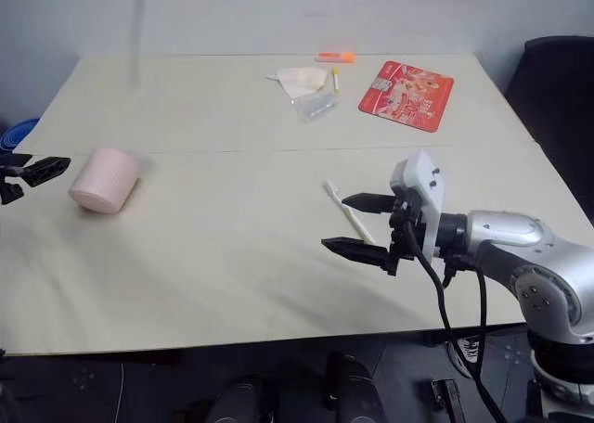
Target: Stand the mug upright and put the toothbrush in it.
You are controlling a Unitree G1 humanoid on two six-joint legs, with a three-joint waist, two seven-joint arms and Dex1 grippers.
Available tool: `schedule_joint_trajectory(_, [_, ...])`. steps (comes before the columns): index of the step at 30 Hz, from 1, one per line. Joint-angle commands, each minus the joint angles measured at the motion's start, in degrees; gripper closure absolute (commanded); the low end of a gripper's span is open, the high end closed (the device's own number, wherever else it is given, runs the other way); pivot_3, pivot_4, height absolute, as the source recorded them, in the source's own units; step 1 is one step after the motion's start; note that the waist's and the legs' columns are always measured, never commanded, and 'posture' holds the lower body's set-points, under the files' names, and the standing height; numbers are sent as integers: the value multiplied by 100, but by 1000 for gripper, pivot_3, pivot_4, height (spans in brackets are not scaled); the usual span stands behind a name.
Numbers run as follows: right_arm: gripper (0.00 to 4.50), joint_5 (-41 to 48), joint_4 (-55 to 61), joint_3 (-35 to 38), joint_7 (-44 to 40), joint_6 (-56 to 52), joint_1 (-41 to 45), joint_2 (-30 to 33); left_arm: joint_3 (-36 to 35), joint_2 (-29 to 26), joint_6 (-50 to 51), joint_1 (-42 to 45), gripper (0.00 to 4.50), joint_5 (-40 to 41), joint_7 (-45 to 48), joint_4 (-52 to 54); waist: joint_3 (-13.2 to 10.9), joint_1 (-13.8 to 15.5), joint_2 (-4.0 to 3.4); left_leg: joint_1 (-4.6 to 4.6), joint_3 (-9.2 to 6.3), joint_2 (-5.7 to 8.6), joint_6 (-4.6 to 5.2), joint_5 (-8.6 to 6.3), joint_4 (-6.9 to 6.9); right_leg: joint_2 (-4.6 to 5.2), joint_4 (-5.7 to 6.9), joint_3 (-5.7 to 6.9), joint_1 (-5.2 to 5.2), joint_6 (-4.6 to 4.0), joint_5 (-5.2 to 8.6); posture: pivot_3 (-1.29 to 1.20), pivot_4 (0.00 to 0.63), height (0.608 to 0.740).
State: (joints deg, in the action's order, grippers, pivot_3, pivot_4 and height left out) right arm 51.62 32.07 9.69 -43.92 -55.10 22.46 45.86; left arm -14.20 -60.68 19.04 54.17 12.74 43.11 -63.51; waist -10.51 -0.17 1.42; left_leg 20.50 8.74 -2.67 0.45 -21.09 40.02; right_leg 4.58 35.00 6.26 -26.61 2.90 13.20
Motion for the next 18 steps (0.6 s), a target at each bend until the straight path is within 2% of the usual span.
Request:
schedule_joint_trajectory(1, [0, 101, 308, 235, 90, 113, -56, 96, 71, 4, -408, 280, 21, -313, -357, -456, 0, -10, 1, -3, 3, -1, 0, 0, 0, 0, 2, -2, 0, 0, 0, 0, 150, 740])
schedule_joint_trajectory(9, [0, 29, 475, 342, 162, 234, -530, 197, -157, 9, -677, 413, 21, -418, -1017, -955, 0, 4, 7, -10, 5, -6, -2, 1, 6, -2, 12, -9, 0, 0, 0, 0, 150, 740])
schedule_joint_trajectory(13, [0, 45, 447, 396, 182, 265, -556, 222, 34, 49, -707, 271, 21, -706, -1266, -1022, 0, 5, 7, -11, 5, -6, -2, 1, 6, -2, 14, -9, 0, 0, 0, 0, 150, 740])
schedule_joint_trajectory(18, [0, 8, 363, 352, 170, 300, -476, 237, 284, 387, -679, 239, 21, -1021, -1311, -1070, 1, 11, 8, -12, 7, -5, -1, 1, 6, -2, 15, -9, 0, 0, 0, 0, 150, 740])
